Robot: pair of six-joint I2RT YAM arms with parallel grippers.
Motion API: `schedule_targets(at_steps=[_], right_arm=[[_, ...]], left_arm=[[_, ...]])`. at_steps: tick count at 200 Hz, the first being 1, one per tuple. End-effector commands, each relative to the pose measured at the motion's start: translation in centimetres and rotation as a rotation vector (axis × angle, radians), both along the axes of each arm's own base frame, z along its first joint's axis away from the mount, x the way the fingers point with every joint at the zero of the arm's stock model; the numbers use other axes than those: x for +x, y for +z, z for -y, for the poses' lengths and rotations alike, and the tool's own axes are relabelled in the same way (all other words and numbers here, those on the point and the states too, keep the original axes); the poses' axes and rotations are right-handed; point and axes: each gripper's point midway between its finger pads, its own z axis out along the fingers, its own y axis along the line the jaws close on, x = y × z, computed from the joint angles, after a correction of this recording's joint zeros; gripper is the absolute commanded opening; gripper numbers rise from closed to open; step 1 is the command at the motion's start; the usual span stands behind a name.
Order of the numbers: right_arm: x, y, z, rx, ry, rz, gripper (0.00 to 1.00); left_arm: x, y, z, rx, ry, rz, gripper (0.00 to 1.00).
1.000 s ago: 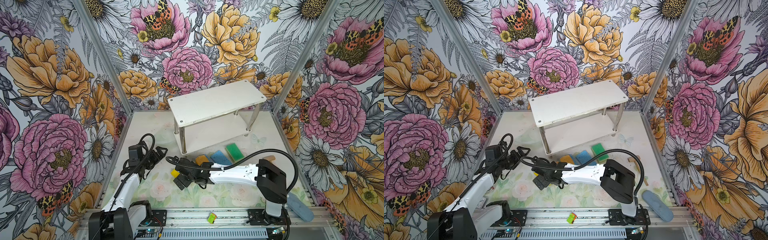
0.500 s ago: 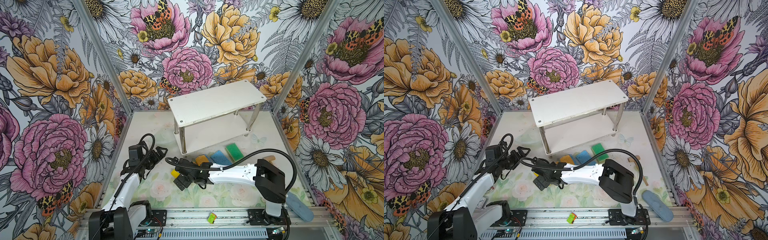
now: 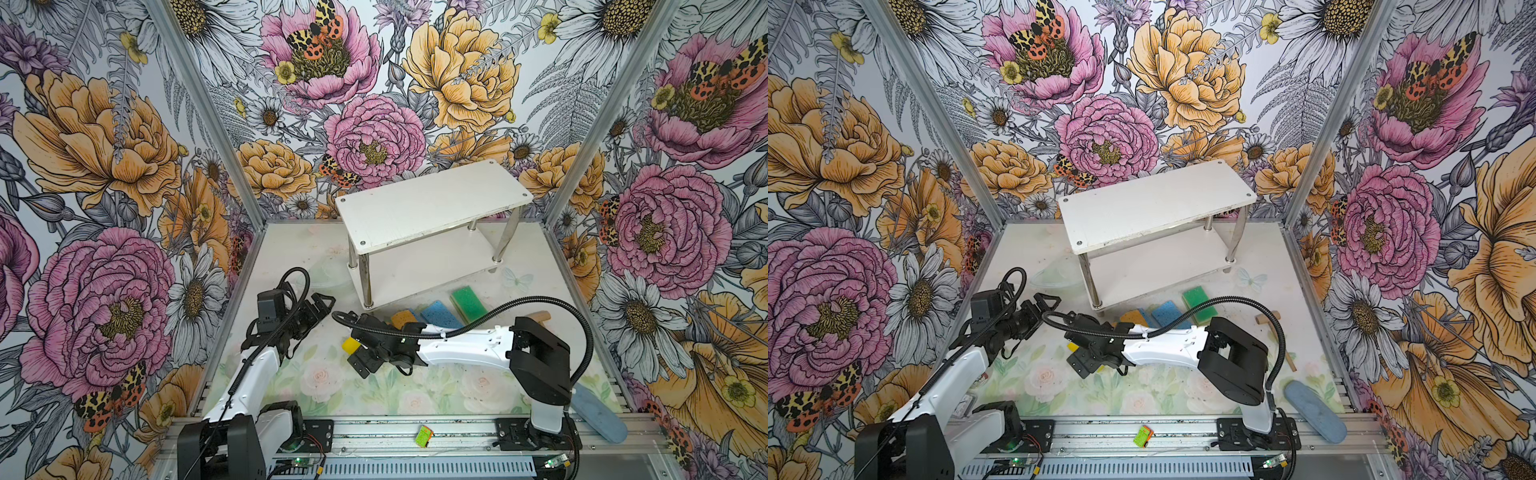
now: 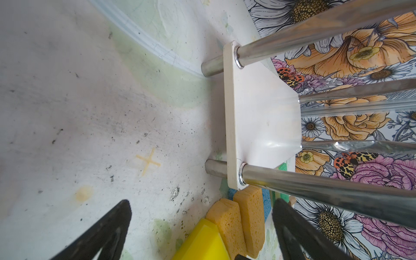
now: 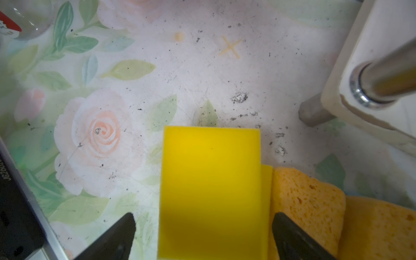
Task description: Place and organize the cleaning sponges onto the shelf
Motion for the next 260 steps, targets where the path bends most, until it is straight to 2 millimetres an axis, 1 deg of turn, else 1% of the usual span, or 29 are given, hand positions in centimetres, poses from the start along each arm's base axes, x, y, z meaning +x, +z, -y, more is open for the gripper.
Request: schedule_targets(at_steps=[1,128,176,260], right_arm=[[0.4,-0.7,0.1,-0.001,-0.002,0.002,0.97],[0.4,-2.0,0.0,-0.008,0.008,-0.017,0.96],[0.7,-2.3,0.2,-0.010,0.003,-0.020,0.95],[0.9,-2.9,0.5,-0.020,-0.001,-0.020,0.91]], left_arm=[[0.4,0.5,0.0,-0.003,-0.008,0.028,0.99],[0.4,0.4,0.0,-0.004,-0.006,0.022,0.99],[0.4,0.3,0.0,-0.002,-0.008,0.021,0.99],[0.4,0.3,0.0,-0.002,-0.008,0.021,0.99]])
